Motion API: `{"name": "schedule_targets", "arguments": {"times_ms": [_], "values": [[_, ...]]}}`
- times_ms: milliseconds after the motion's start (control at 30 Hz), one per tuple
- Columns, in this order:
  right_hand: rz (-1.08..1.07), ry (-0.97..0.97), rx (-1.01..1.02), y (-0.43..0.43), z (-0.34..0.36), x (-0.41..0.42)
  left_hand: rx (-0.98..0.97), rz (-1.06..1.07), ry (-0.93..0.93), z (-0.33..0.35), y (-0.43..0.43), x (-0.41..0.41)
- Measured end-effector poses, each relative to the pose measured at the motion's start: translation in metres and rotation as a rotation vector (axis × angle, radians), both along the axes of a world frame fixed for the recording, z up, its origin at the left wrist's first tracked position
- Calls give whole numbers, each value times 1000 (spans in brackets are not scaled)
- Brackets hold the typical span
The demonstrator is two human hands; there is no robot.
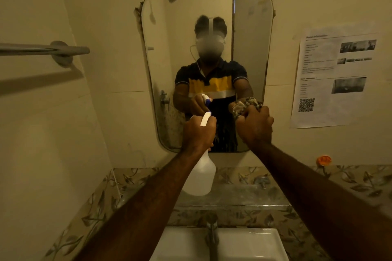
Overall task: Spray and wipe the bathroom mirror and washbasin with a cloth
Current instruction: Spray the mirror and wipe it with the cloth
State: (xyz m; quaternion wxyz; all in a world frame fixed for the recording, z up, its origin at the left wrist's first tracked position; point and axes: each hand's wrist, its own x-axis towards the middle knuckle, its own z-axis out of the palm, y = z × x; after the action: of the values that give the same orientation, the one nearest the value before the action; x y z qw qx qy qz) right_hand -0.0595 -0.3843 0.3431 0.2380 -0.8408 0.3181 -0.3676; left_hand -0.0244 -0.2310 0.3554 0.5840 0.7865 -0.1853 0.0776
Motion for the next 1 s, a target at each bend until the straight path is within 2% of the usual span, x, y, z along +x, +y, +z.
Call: {"name": "schedule_targets", "arguments": {"times_ms": [133,467,800,1000], "values": [[-6,-122,153,21,-5,16,11,17,-3,-4,27,13],[82,-158,155,98,-17,60,58,164,-35,-4,99,50],[172,-77,-82,179,-18,111,67,239,-27,-10,154,83],[264,49,-340,204,-24,125,86,244,-55,-15,165,95]]}}
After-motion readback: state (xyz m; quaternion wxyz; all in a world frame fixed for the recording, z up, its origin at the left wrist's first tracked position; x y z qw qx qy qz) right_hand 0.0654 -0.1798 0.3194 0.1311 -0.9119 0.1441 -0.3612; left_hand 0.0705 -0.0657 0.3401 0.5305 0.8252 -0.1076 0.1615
